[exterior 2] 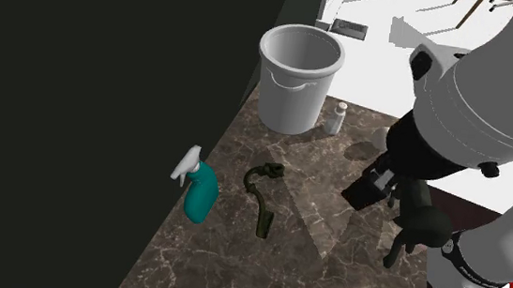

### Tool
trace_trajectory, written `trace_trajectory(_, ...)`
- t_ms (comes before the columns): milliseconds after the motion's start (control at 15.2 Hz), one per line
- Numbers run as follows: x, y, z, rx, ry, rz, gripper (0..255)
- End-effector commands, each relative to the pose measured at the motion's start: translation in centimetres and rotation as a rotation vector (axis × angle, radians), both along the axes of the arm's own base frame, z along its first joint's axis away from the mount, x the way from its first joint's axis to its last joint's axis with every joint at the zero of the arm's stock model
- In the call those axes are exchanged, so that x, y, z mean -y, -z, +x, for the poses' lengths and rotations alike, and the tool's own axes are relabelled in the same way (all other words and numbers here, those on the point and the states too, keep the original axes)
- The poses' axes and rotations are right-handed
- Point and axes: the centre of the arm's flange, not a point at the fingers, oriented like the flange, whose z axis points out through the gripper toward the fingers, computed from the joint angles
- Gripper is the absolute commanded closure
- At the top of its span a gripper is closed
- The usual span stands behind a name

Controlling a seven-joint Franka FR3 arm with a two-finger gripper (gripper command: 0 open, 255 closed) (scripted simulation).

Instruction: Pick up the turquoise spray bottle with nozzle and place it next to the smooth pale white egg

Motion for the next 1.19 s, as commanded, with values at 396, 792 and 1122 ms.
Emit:
trace_trajectory(396,-9.5,4.4,6.1,0.093,0.342,-0.09,0)
trace_trajectory(792,-14.7,7.4,12.8,0.16,0.592,-0.159,0)
trace_trajectory(1122,-17.4,9.8,19.4,0.217,0.8,-0.217,0)
